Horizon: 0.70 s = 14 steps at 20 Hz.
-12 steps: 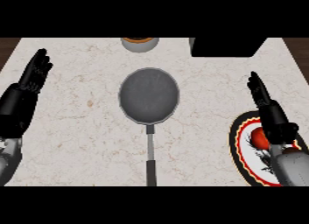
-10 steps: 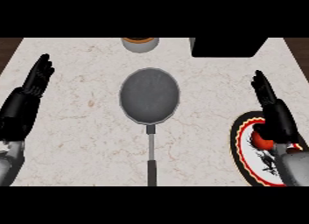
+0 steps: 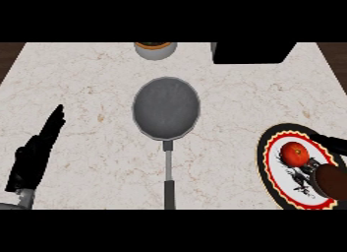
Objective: Pick the tomato from the plate and place it in the pan
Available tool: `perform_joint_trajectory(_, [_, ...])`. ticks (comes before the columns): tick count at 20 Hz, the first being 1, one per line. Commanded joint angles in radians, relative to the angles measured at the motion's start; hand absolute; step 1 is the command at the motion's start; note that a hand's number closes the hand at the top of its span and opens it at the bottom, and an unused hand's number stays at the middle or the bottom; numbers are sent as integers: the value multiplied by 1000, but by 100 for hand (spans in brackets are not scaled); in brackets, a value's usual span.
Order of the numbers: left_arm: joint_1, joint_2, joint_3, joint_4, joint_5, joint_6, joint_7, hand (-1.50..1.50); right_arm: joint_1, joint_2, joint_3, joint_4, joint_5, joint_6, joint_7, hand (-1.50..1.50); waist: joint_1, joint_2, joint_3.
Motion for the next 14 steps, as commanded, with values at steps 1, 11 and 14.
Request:
perform_joint_trajectory(1, [52,3,10,17,12,-20,-3,0,144,-100,-33,-29,16,-1,118,-150,-3,-4,0])
perform_joint_trajectory(11, [69,-52,-39,-19,-56,4,-11,0,170,-396,68,-163,105,337,265,-150,20,0,2])
perform_joint_trajectory(14, [12,-25,17,34,-22,-39,12,0,101,-403,116,-221,80,422,350,-150,23,3,1])
